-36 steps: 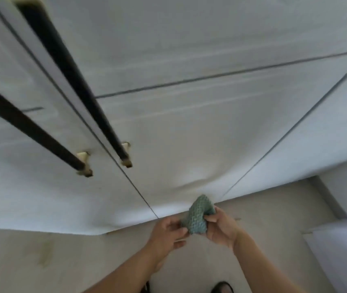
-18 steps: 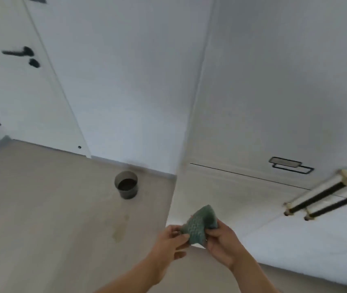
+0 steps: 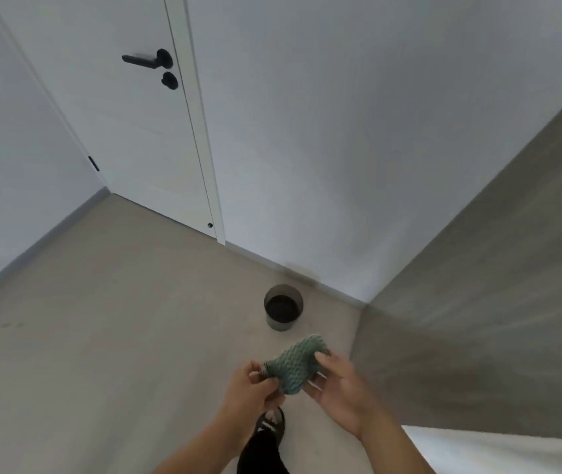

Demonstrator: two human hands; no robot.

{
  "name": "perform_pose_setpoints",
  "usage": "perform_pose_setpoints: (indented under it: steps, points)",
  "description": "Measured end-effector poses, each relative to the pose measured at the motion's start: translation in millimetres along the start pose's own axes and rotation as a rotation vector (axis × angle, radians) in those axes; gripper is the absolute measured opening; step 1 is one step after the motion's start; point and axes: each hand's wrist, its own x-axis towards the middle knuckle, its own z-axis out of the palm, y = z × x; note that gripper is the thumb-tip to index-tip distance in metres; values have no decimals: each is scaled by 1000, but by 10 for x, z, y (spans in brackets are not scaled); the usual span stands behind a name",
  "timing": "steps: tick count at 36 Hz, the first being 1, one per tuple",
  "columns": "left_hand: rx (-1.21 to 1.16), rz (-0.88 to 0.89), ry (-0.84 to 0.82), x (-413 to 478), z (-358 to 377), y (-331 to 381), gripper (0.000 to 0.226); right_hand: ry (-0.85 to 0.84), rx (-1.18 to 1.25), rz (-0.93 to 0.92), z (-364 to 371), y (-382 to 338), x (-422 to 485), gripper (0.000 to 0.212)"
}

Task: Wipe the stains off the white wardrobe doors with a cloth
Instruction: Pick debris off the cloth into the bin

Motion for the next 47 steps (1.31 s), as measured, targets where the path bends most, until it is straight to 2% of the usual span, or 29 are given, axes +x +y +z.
perform_pose_setpoints:
  steps: [3, 6, 9, 15, 19, 23, 27, 29, 30, 32, 36, 39, 40, 43, 45, 47]
  points:
    - [61, 18, 38, 482, -142, 363, 25, -18, 18, 53, 200, -178, 642, 30]
    - [122, 56, 55, 946, -292, 769, 26, -4, 10, 101, 420, -345, 1218, 35]
    - [133, 19, 42, 1370, -393, 1087, 33, 28, -56, 134, 580, -501, 1638, 35]
    - [219, -90, -40, 2448, -393, 1407, 38, 209, -115, 160, 739, -766, 2444, 40]
    - [355, -117, -155, 3650, -367, 1166, 36, 378, -88, 151, 452, -677, 3348, 37]
    - [460, -119, -220, 4921, -436, 550, 23, 493, -10, 74, -116, -359, 4460, 25]
    - [469, -177, -96, 5946, -604, -131, 17, 619, 26, 79, -740, 39, 5458, 25]
    - [513, -138, -12, 6225, -620, -233, 16, 698, 14, 77, -924, 133, 5822, 22]
    - [527, -121, 34, 6365, -647, -330, 14, 727, -30, 73, -1019, 234, 6030, 19]
    - [574, -117, 89, 6673, -685, -560, 23, 769, -291, 75, -1250, 445, 6499, 15]
    - [633, -79, 83, 7115, -655, -939, 44, 785, -993, 48, -1571, 761, 7217, 17]
    - [677, -40, 64, 7346, -577, -1124, 41, 870, -1242, -81, -1678, 837, 7616, 9]
    - [700, -18, 64, 7427, -554, -1230, 36, 881, -1293, -107, -1749, 903, 7756, 13]
    - [690, 20, 90, 7582, -577, -1379, 24, 793, -1506, -17, -1840, 1044, 8088, 32]
    - [646, 20, 89, 7601, -631, -1412, 26, 627, -1631, 108, -1847, 1094, 8231, 43]
    - [588, -16, 88, 7636, -688, -1461, 28, 491, -1626, 174, -1898, 1098, 8369, 46]
